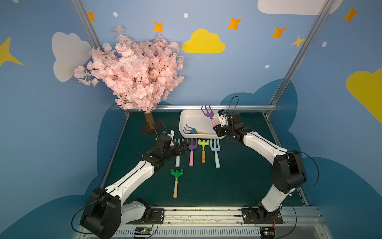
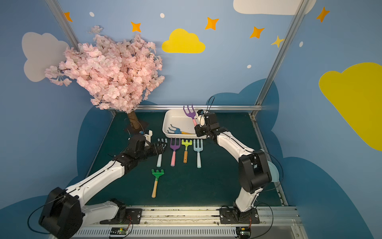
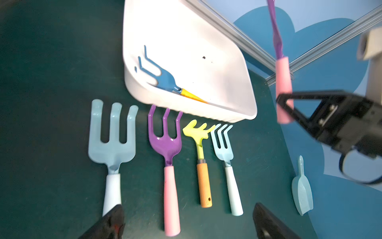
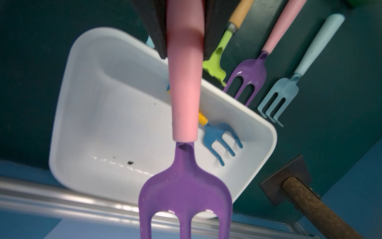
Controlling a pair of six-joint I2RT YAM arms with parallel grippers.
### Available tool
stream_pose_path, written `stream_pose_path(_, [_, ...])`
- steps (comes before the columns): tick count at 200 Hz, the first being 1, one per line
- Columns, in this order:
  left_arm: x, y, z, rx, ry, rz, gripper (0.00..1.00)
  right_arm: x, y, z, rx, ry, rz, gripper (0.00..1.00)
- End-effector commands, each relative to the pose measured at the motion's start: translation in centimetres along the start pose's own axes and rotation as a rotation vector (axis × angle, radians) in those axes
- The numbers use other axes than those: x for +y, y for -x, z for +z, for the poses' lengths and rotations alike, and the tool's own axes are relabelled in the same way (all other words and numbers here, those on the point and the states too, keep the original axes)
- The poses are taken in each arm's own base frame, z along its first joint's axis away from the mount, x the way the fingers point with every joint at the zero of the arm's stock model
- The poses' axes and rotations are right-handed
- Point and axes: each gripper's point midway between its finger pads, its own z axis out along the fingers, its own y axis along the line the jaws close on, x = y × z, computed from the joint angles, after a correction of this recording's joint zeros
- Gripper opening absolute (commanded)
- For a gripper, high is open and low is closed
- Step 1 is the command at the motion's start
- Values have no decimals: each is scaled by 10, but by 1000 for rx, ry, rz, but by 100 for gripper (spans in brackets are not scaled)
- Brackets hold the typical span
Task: Take the hand rake out of the storage box
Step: Pick up the rake from the storage box.
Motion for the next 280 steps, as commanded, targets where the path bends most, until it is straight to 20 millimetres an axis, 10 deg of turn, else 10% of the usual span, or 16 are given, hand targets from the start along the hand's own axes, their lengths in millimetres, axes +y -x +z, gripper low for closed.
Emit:
stream_pose_path(1, [-39,32,13,-70,-132,-6,92,35,-3,-11,-91,21,49,0])
stream_pose_path(98, [-72,42,85,-5,-223,-13,64,76,-40,-35,-118,54,62,0])
stream_pose_path(218, [-86,27,87,36,-242,8,12,99,-55,-39,-123,130,50,0])
stream_pose_path(253, [-66,0,60,130,-163,16,3,113,-55,-69,-156,259,54,55])
stream_pose_path(280, [-41,-32,26,223,-82,13,3,127,-55,-104,-190,388,33,79])
